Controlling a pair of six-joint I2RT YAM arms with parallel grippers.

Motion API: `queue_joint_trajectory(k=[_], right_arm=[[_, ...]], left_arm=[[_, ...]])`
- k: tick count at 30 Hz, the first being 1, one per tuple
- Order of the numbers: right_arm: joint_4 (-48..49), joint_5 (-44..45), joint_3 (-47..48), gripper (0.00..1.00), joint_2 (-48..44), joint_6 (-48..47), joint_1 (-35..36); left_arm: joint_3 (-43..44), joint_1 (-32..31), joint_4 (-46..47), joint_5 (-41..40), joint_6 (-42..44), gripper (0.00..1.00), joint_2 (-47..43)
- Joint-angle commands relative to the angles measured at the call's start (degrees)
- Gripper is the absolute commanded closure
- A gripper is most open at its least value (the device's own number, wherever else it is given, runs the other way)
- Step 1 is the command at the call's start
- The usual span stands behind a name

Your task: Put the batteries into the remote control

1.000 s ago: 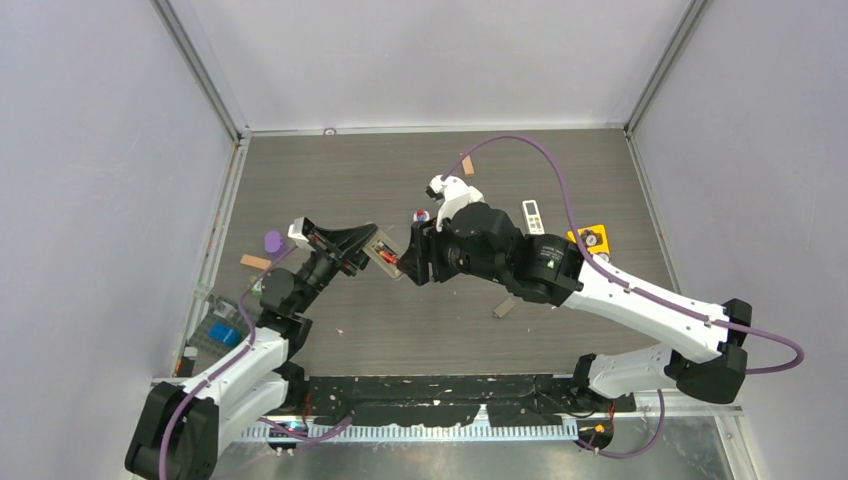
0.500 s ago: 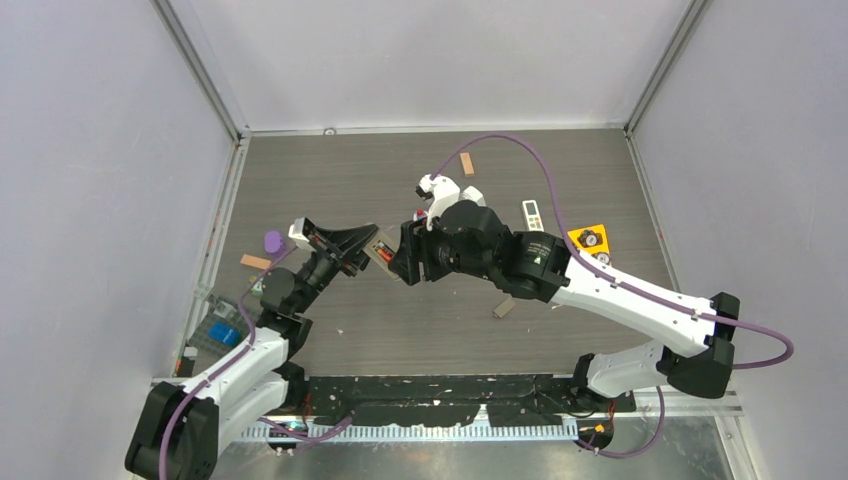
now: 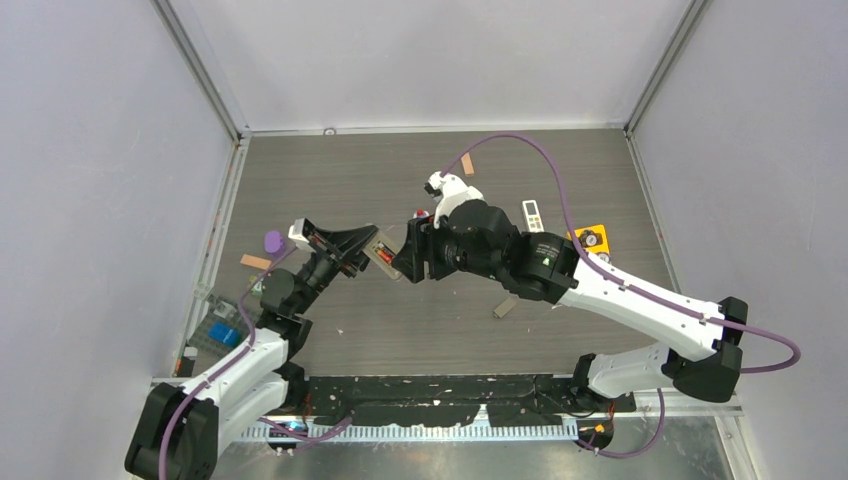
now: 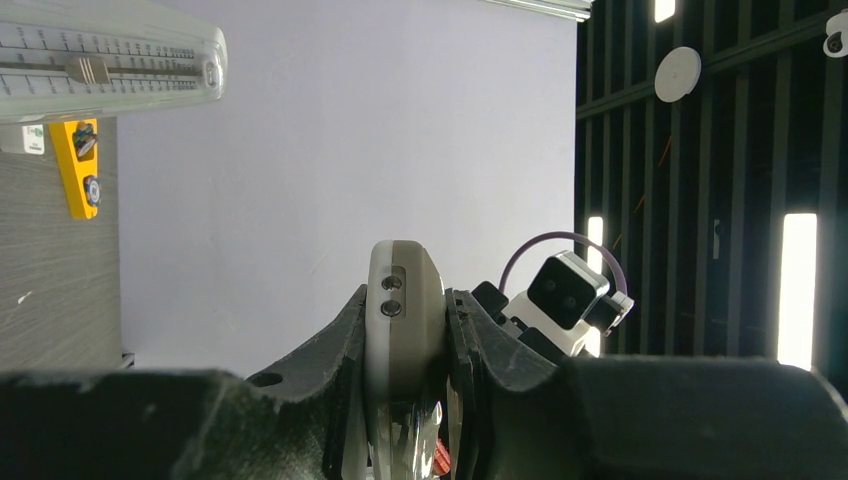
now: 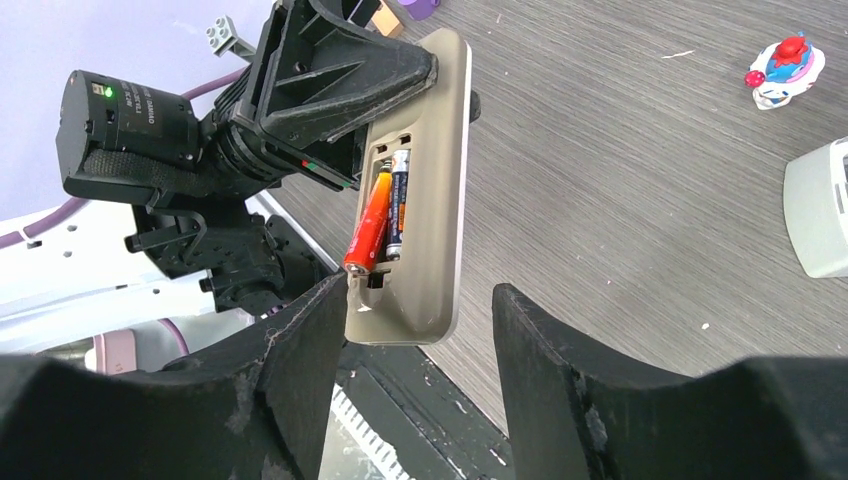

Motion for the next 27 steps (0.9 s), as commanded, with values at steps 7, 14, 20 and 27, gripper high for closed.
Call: queue_joint_trajectory(k=[7,14,20,27], right_arm=[[2.73,0.69,-0.04,0.41,-1.02,1.25,-0.72],[3.1,-0.23,0.51,0.41,0.23,1.06,-1.08],[3.13,-1.09,0.72,0.41,1.02,0.97,-1.12],[3.2,-1.46,0.48,0.41,1.69,1.22,-1.18]], left_arm=[[0.38,-0.31,3.09,0.33,0.09,1.0,-0.91],[0.44,-0.34,2.86,0.44,0.1,1.0,-0.82],[0.41,-0.3,2.65,0.36,0.06,1.0,-0.96],[0.53,-0.31,2.61,0.54,0.1,1.0,-1.04]])
